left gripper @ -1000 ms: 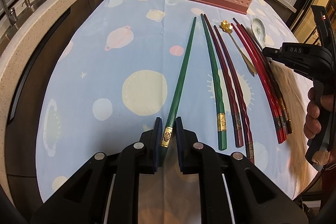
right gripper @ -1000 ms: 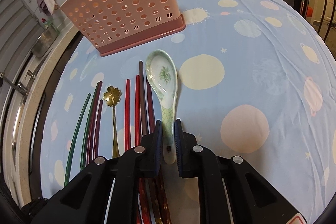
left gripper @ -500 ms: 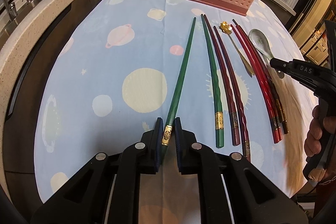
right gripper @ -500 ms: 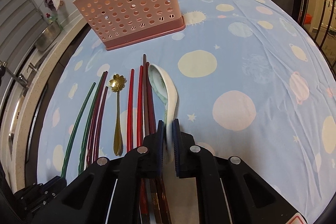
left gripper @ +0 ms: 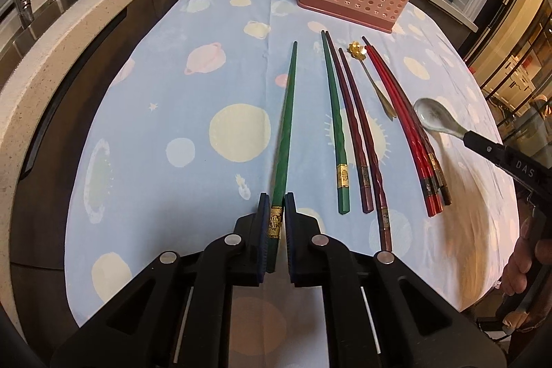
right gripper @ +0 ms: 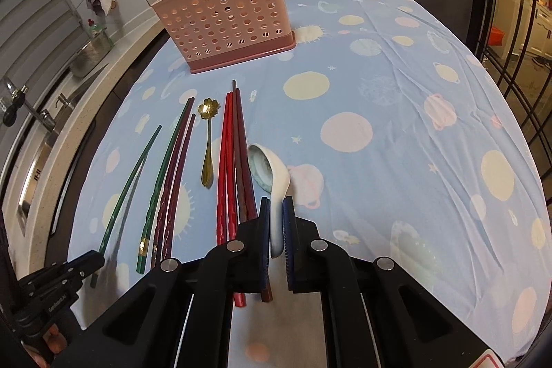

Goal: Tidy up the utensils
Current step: 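Lift the green chopstick with the left tool while the right tool lifts the white spoon, then lower the green chopstick into the pink basket with the left tool while the right tool drops the spoon in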

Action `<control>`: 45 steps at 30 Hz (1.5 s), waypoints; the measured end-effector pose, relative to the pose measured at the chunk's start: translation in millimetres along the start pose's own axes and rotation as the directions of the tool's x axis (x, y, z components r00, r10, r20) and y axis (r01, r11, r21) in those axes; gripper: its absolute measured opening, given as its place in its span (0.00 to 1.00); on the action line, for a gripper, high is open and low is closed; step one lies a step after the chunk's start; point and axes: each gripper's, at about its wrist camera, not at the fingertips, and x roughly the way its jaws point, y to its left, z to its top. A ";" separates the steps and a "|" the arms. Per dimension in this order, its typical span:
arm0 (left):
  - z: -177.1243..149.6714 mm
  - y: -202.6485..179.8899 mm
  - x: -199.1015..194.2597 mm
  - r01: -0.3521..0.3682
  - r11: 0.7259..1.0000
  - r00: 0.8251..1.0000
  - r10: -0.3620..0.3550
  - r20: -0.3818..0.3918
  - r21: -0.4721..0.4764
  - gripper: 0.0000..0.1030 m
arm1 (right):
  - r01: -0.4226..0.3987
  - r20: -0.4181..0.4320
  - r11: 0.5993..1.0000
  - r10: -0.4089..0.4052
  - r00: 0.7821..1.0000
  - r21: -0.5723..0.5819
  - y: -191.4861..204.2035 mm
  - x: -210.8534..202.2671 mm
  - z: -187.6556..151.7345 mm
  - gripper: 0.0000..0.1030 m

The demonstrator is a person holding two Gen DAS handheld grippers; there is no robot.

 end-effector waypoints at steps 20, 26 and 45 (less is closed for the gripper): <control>40.5 -19.2 -62.5 -0.024 0.999 0.985 0.018 0.171 0.032 0.07 | -0.046 0.149 0.999 0.048 0.988 -0.022 8.9 -60.3 19.3 0.06; 61.2 -27.8 -73.9 -0.023 0.998 0.974 0.011 0.225 0.053 0.07 | -0.050 0.184 0.998 0.054 0.981 -0.026 10.3 -67.1 34.0 0.06; 181.8 -21.2 -116.6 -0.021 0.999 0.904 0.002 0.427 0.038 0.07 | -0.027 0.329 0.999 0.036 0.944 -0.031 13.2 -74.9 135.4 0.06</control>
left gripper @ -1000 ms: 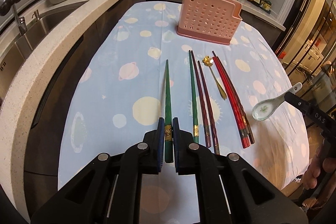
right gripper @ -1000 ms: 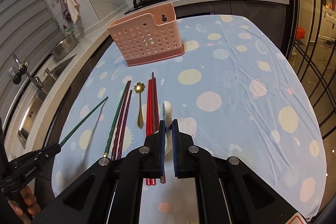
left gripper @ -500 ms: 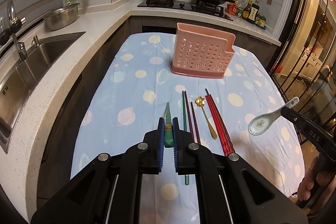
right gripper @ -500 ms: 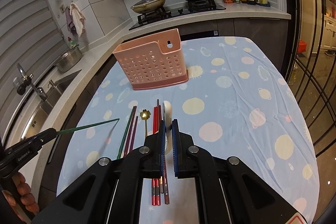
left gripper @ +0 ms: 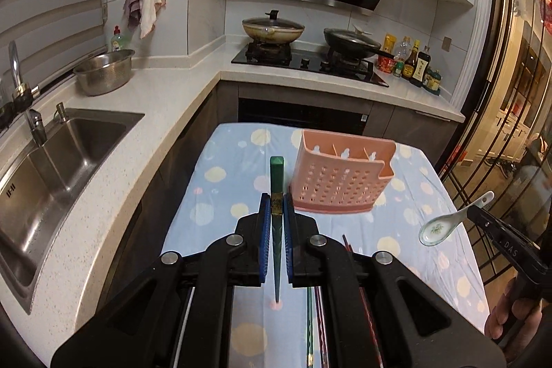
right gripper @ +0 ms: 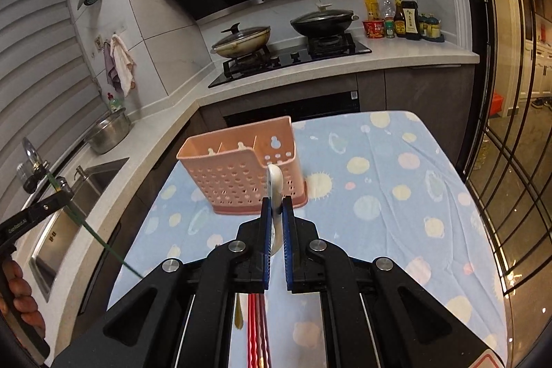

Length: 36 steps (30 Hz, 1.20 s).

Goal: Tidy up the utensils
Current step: 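Lower the green chopstick into the pink basket with the left tool while the right tool drops the spoon in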

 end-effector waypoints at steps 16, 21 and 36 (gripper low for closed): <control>150.2 -44.4 35.0 0.051 0.998 0.969 -0.059 0.239 0.038 0.07 | 0.038 0.033 0.999 -0.037 0.999 -0.028 20.2 94.1 97.4 0.06; 151.4 -57.3 76.9 0.042 0.998 0.982 -0.048 0.181 0.037 0.07 | 0.043 -0.027 0.999 -0.044 0.999 -0.028 19.5 130.5 98.1 0.06; 113.9 -60.4 156.9 0.026 0.999 0.999 -0.028 0.038 0.039 0.07 | 0.045 -0.154 0.999 -0.046 0.987 -0.009 2.3 195.2 69.7 0.06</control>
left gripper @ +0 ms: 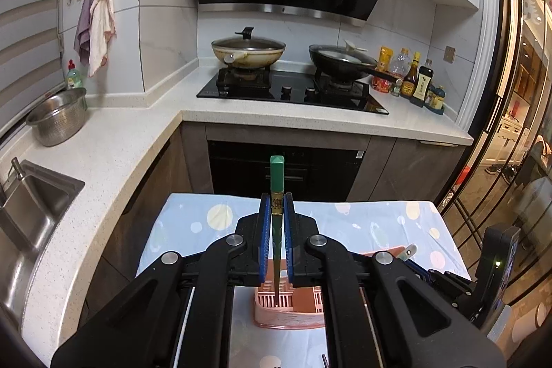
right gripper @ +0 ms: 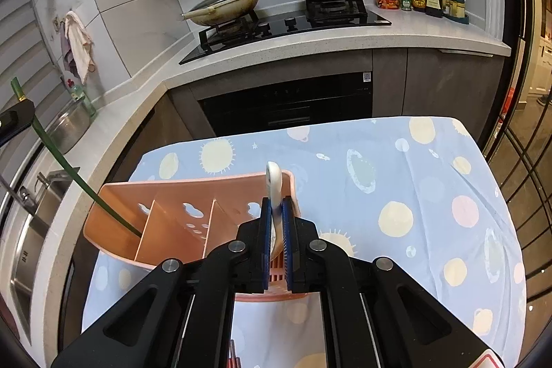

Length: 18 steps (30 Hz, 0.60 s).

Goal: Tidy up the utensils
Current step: 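Lower the green chopstick into the pink basket with the left tool while the right tool drops the spoon in, then withdraw both open tools from the basket back over the utensils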

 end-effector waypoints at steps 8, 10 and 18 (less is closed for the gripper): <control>-11.6 3.6 5.0 0.011 1.000 1.000 -0.011 -0.016 -0.011 0.10 | -0.017 0.002 1.000 0.017 1.000 0.001 -2.8 1.7 -6.7 0.09; -13.6 6.4 2.2 0.004 1.000 1.000 -0.004 -0.015 -0.018 0.26 | -0.014 0.022 1.000 0.014 1.000 -0.005 -1.9 -5.3 -7.7 0.13; -23.5 23.3 -25.4 -0.039 0.997 0.999 0.039 0.009 -0.061 0.57 | -0.038 0.108 0.998 0.032 0.994 0.046 -12.9 -58.9 -18.8 0.36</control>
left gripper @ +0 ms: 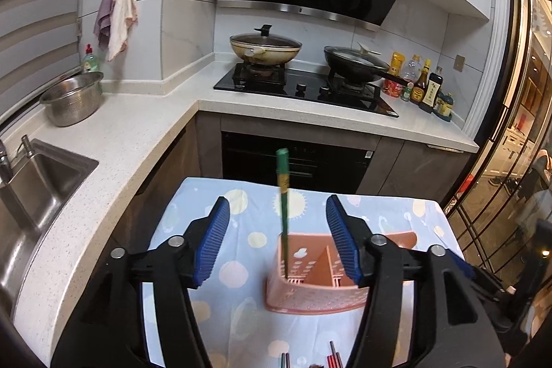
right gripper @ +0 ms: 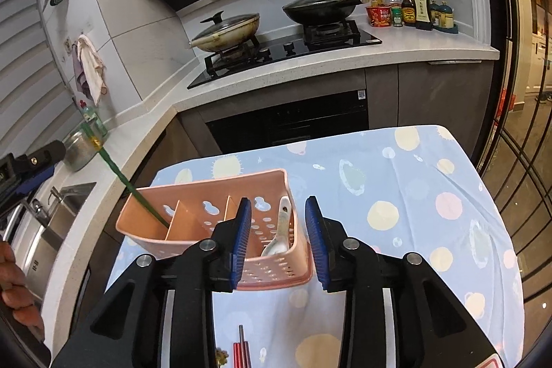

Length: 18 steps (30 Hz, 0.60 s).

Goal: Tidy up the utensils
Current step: 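Withdraw both open tools from the basket back over the utensils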

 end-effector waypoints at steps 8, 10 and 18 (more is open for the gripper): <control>-38.1 9.6 -42.3 -0.088 0.996 0.996 0.089 -0.014 0.023 0.72 | 0.009 -0.005 1.000 -0.009 1.000 -0.019 -5.5 -63.1 -46.7 0.42; -54.0 8.9 -51.6 -0.116 0.992 0.992 0.118 -0.034 0.045 0.73 | 0.001 -0.028 1.000 -0.002 1.000 -0.019 -5.2 -74.9 -63.6 0.42; -130.7 11.3 -79.4 -0.136 0.987 0.977 0.147 -0.153 0.085 0.77 | -0.024 -0.143 0.999 0.017 0.990 -0.044 5.9 -112.0 -144.4 0.42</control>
